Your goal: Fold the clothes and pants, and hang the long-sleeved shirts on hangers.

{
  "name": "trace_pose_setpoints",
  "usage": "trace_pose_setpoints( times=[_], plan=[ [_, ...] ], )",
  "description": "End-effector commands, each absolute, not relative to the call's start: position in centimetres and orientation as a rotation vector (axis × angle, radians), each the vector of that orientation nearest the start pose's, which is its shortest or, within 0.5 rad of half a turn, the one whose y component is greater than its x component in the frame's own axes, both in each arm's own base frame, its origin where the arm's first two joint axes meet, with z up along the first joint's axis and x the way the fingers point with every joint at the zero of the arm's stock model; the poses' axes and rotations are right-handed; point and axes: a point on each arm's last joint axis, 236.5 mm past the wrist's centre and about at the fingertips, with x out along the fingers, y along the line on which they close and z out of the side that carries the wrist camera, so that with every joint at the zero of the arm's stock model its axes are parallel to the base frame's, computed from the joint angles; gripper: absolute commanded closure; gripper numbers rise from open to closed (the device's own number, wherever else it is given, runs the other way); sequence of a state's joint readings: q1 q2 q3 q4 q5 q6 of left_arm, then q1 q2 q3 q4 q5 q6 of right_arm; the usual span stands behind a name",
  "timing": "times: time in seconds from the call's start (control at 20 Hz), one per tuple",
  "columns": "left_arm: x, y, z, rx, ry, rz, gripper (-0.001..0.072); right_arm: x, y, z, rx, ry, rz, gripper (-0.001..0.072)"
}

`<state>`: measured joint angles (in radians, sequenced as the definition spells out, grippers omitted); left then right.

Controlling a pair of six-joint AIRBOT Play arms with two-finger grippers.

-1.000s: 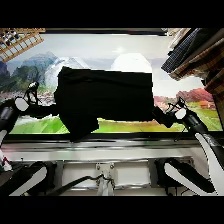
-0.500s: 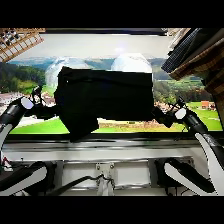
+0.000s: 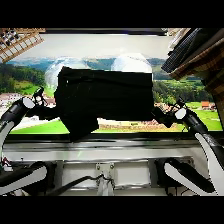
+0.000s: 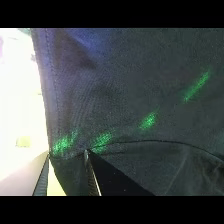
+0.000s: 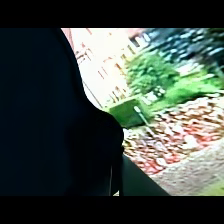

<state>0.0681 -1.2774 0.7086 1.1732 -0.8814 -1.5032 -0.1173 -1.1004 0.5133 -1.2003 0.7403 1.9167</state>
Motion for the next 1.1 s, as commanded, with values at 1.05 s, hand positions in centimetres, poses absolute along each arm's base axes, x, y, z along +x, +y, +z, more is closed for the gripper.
trace_pose_setpoints(
  times=[1.05],
  plan=[
    [25.3,-4.4,2.5,-0.169,1.193,-0.181,0.0696,21.2,1.9,0.1,0.462,1.161,-0.125,0.0691]
  ],
)
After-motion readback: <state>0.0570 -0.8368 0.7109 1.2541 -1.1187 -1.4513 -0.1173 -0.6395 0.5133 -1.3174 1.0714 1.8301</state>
